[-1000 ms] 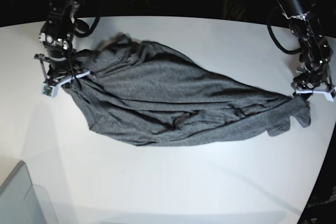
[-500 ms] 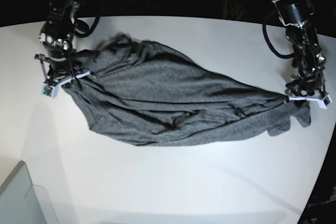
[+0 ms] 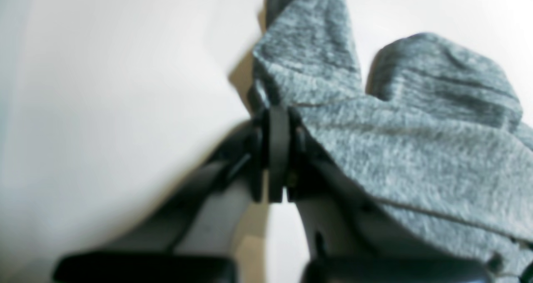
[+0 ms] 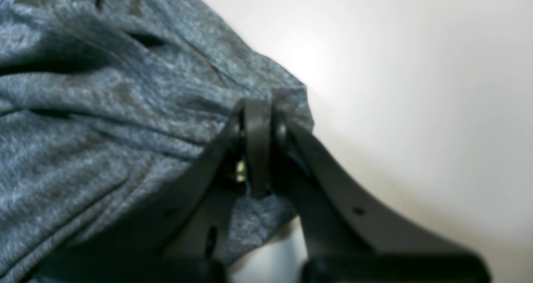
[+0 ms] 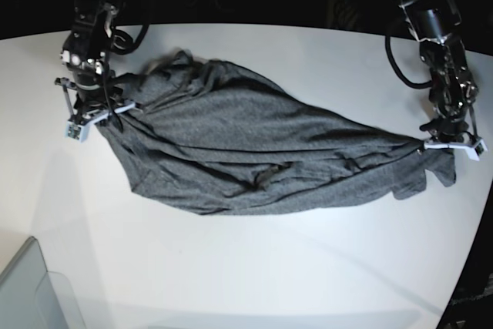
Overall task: Layout the t-shirt on the table in an organized manner, then fold the t-shirt properly
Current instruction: 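Pull the held end with the left gripper away from the right gripper, stretching the shirt, then lift the shirt with both grippers and swing it across the table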
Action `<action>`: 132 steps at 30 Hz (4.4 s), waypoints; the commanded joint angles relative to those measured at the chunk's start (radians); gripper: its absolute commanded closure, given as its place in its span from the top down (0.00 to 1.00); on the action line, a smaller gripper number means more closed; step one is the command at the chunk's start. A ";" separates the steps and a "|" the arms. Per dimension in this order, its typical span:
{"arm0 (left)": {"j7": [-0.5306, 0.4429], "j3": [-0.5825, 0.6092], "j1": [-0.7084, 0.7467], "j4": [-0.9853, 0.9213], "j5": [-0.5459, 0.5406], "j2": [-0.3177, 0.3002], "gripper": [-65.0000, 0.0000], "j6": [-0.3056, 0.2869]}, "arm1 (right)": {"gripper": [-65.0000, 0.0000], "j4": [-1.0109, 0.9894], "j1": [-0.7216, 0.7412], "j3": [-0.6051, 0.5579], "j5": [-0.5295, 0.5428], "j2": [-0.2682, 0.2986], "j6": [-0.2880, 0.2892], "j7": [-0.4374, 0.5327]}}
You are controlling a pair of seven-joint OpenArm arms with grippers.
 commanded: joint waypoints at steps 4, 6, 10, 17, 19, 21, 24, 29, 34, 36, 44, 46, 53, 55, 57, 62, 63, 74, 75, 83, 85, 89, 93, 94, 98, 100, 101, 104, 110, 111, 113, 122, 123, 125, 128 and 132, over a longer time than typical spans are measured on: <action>-0.014 -0.004 0.027 0.190 -0.004 -0.013 0.00 -0.001 | 0.00 0.063 0.012 0.000 0.004 0.003 0.000 0.028; -0.014 -0.005 0.038 0.276 -0.004 -0.015 0.00 -0.001 | 0.00 0.104 0.020 0.000 0.005 0.003 0.000 0.028; -0.014 -0.005 0.032 0.427 -0.003 -0.015 0.00 0.001 | 0.00 0.190 0.050 0.000 0.005 0.003 0.000 0.019; -0.014 0.056 -0.160 0.399 0.008 -0.021 0.00 -0.001 | 0.00 0.205 0.072 0.002 0.005 0.002 0.000 0.017; -0.017 0.102 -0.258 0.302 0.008 -0.035 0.00 0.001 | 0.00 0.187 0.067 0.002 0.005 0.000 0.000 0.017; -0.024 0.162 -0.350 0.184 0.008 -0.039 0.00 0.004 | 0.00 0.172 0.067 0.008 0.005 0.000 0.000 0.017; -0.026 0.237 -0.518 -0.012 0.008 -0.036 0.00 0.004 | 0.00 0.156 0.063 0.009 0.002 0.000 0.000 0.017; -0.189 0.337 -0.734 -0.321 0.008 -0.030 0.01 0.005 | 0.00 0.153 0.047 0.009 -0.001 0.000 0.000 0.017; -0.342 0.477 -0.849 -0.557 0.008 -0.038 0.02 0.007 | 0.00 0.153 0.043 0.006 -0.001 0.000 0.000 0.017; -0.357 0.510 -0.851 -0.575 0.007 -0.038 0.08 0.007 | 0.00 0.153 0.041 0.005 -0.001 0.000 0.000 0.017; -0.252 0.524 -0.708 -0.437 0.000 -0.047 0.58 -0.001 | 0.00 0.153 0.044 0.003 0.004 0.000 0.000 -0.015; -0.184 0.523 -0.596 -0.274 -0.003 -0.088 0.55 -0.001 | 0.00 0.153 0.043 0.003 0.004 0.000 0.000 -0.014; -0.132 0.401 -0.106 0.240 -0.001 -0.156 0.43 0.004 | 0.00 0.153 0.047 0.002 0.005 0.000 0.000 -0.014; -0.132 0.331 -0.008 0.259 -0.003 -0.140 0.43 0.001 | 0.00 0.149 0.050 0.002 0.005 0.000 0.000 -0.010; -0.132 0.277 0.035 0.258 0.000 -0.093 0.43 -0.001 | 0.00 0.138 0.050 0.002 0.005 0.002 0.000 -0.009; -0.132 0.162 0.098 0.207 0.004 -0.016 0.44 -0.001 | 0.00 0.124 0.052 0.000 0.005 0.002 0.000 -0.009; -0.130 0.154 0.091 0.187 0.005 -0.008 0.46 -0.001 | 0.00 0.124 0.052 0.000 0.005 0.003 0.000 -0.009; -0.130 0.160 0.049 0.058 -0.001 0.016 0.50 -0.001 | 0.00 0.123 0.052 0.000 0.005 0.003 0.000 -0.010; -0.130 0.160 0.049 0.060 0.002 0.022 0.50 -0.001 | 0.00 0.123 0.052 0.000 0.005 0.003 0.000 -0.010; -0.130 0.160 0.045 0.058 -0.003 0.030 0.50 -0.003 | 0.00 0.123 0.052 0.000 0.005 0.003 0.000 -0.009; -0.130 0.162 0.045 0.058 -0.001 0.045 0.49 -0.003 | 0.00 0.123 0.052 0.000 0.005 0.003 0.000 -0.010; -0.130 0.162 0.045 0.057 0.005 0.051 0.21 -0.003 | 0.00 0.123 0.052 0.000 0.005 0.003 0.000 -0.010; -0.130 0.162 0.044 0.026 -0.001 0.050 0.01 -0.003 | 0.00 0.103 0.052 0.000 0.005 0.003 0.000 -0.009; -0.130 0.160 0.044 0.026 -0.001 0.050 0.03 -0.003 | 0.00 0.096 0.052 0.000 0.005 0.003 0.000 -0.009; -0.126 0.144 0.058 0.117 -0.003 0.045 0.00 -0.003 | 0.00 0.096 0.052 0.000 0.005 0.003 0.000 -0.007; -0.124 0.102 0.095 0.212 -0.003 0.048 0.00 -0.001 | 0.00 0.099 0.052 0.000 0.005 0.003 0.000 -0.007; -0.124 0.075 0.115 0.282 -0.003 0.053 0.00 -0.001 | 0.00 0.103 0.052 0.000 0.005 0.003 0.000 -0.007; -0.107 0.019 0.161 0.483 -0.004 0.056 0.00 0.005 | 0.00 0.101 0.052 0.000 0.005 0.003 0.000 -0.007; 0.078 -0.114 0.180 0.766 -0.104 0.068 0.00 0.005 | 0.00 0.103 0.052 0.000 0.005 0.003 0.000 -0.007; 0.114 -0.146 0.180 0.806 -0.138 0.068 0.00 0.005 | 0.00 0.103 0.052 0.000 0.005 0.003 0.000 -0.007; 0.172 -0.192 0.174 0.859 -0.190 0.068 0.00 0.005 | 0.00 0.103 0.064 0.000 0.005 0.003 0.000 -0.007; 0.229 -0.295 0.180 0.993 -0.360 0.058 0.00 0.005 | 0.00 0.099 0.083 0.005 0.005 0.005 0.000 -0.007; 0.230 -0.314 0.182 0.993 -0.377 0.058 0.00 0.005 | 0.00 0.101 0.090 0.006 0.005 0.005 0.000 -0.007; 0.230 -0.344 0.184 0.993 -0.403 0.058 0.00 0.005 | 0.00 0.099 0.093 0.008 0.005 0.005 0.000 -0.007; 0.230 -0.367 0.200 0.993 -0.414 0.051 0.00 0.002 | 0.00 0.104 0.115 0.009 0.005 0.005 0.000 -0.007; 0.230 -0.335 0.200 0.985 -0.412 0.036 0.00 0.002 | 0.00 0.115 0.147 0.009 0.005 0.005 0.000 -0.006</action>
